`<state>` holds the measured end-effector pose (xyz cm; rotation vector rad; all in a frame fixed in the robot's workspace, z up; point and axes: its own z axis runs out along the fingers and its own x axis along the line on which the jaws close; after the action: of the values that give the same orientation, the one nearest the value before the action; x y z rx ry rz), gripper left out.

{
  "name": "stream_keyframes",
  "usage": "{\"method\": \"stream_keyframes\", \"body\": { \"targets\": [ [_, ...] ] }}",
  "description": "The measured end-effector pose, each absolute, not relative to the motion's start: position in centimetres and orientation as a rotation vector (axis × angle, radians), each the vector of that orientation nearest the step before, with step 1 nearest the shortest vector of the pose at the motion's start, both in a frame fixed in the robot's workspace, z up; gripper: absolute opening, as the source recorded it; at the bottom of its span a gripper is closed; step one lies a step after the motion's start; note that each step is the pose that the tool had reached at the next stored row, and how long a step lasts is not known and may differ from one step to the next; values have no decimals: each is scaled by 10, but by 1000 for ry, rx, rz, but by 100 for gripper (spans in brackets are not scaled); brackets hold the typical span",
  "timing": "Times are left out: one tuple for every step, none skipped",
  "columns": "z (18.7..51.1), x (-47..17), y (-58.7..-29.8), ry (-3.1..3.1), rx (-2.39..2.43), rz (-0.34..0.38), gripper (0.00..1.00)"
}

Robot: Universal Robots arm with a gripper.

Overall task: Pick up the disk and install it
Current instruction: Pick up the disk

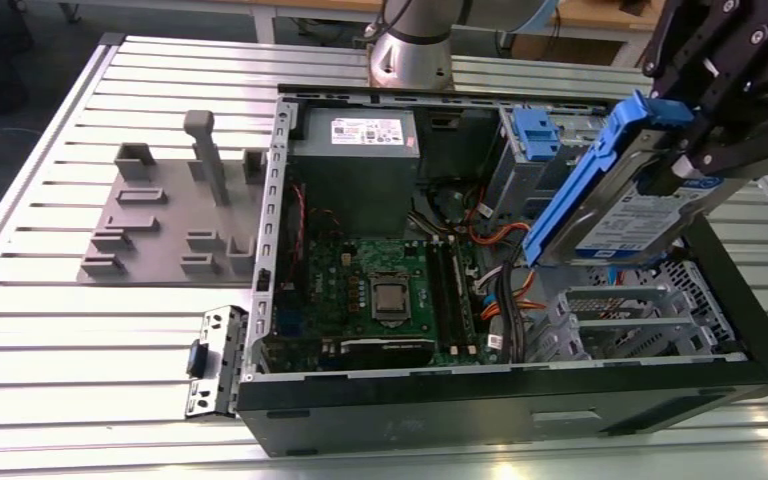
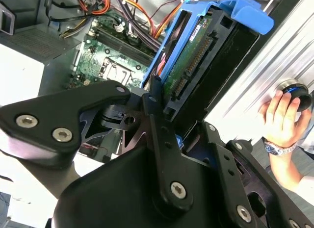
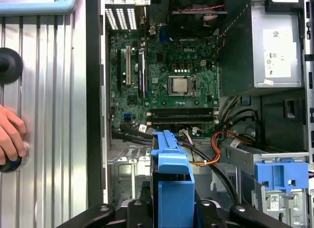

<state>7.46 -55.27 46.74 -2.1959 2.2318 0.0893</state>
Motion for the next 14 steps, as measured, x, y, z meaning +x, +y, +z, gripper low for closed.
{"method": "stream_keyframes", "body": {
  "targets": [
    [467, 76, -553, 2232, -2196, 89, 36],
    [467, 77, -553, 2232, -2196, 89, 36],
    [467, 78, -554, 2232, -2196, 89, 36],
    [467, 80, -554, 2232, -2196, 89, 36],
    [467, 81, -554, 2232, -2196, 89, 36],
    [466, 82, -555, 2232, -2196, 89, 36],
    [466, 83, -555, 2232, -2196, 89, 36],
    [466, 85, -555, 2232, -2196, 89, 36],
    [466, 86, -556, 2232, -2196, 89, 36],
    [466, 87, -556, 2232, -2196, 89, 36],
    [466, 88, -556, 2232, -2196, 89, 36],
    [466, 89, -557, 2232, -2196, 89, 36],
    [465, 90, -557, 2232, -2196, 89, 36],
    [465, 92, -557, 2232, -2196, 89, 36]
  ]
}}
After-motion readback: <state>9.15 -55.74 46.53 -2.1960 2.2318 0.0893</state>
